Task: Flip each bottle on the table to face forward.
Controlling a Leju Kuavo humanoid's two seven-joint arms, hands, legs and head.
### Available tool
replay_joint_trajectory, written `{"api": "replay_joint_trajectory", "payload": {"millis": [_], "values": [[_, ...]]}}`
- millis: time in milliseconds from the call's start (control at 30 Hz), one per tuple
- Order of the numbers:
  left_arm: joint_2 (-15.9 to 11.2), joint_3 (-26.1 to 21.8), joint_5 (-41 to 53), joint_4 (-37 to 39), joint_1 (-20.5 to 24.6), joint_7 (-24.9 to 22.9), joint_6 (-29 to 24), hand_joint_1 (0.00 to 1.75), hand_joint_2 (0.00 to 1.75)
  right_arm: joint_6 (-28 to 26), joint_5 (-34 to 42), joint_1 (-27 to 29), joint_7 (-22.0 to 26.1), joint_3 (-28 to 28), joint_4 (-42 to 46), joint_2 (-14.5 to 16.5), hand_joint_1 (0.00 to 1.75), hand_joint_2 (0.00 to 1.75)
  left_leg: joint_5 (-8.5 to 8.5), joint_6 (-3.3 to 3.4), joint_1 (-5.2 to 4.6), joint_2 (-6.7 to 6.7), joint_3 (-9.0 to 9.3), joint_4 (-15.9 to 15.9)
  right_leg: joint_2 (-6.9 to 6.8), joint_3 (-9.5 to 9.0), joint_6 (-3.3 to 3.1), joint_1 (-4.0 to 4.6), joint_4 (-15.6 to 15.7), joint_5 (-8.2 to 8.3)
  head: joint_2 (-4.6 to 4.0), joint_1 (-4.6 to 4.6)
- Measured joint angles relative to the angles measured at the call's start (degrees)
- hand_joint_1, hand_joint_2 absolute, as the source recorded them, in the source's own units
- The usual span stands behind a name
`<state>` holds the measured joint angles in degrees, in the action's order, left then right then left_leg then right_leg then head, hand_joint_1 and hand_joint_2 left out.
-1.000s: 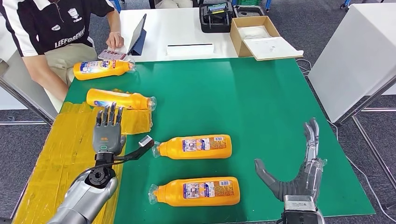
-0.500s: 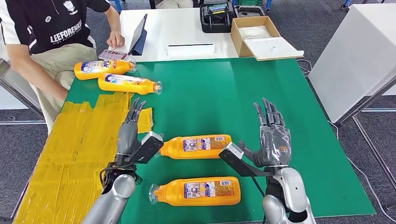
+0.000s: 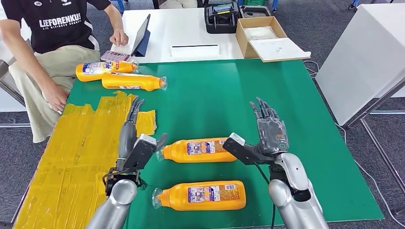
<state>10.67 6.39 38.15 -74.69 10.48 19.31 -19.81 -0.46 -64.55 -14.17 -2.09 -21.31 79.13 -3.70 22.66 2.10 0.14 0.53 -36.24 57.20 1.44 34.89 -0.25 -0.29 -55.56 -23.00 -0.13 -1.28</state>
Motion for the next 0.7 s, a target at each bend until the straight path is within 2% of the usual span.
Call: {"api": "replay_joint_trajectory", "payload": {"millis": [300,700], "values": [[0.00,2.84,-4.19,4.71,1.85,0.96,-0.92,0.00,1.75,2.92,2.29,-5.63,-0.05,-4.00,-13.54,0.02,0.00,1.75,-0.03,0.04,-0.02,0.00,0.00,0.02,0.00,-0.01,0.02,-0.03,0.00,0.02,0.00,0.00],[-0.28,4.34,-6.02,7.09,2.39,1.11,-2.31,0.00,1.75,1.99,1.77,-10.38,-0.80,-7.86,-21.28,0.62,0.00,1.75,-0.02,0.04,0.00,-0.03,0.07,0.00,0.02,-0.03,0.01,0.00,0.01,0.02,0.00,-0.01]]}}
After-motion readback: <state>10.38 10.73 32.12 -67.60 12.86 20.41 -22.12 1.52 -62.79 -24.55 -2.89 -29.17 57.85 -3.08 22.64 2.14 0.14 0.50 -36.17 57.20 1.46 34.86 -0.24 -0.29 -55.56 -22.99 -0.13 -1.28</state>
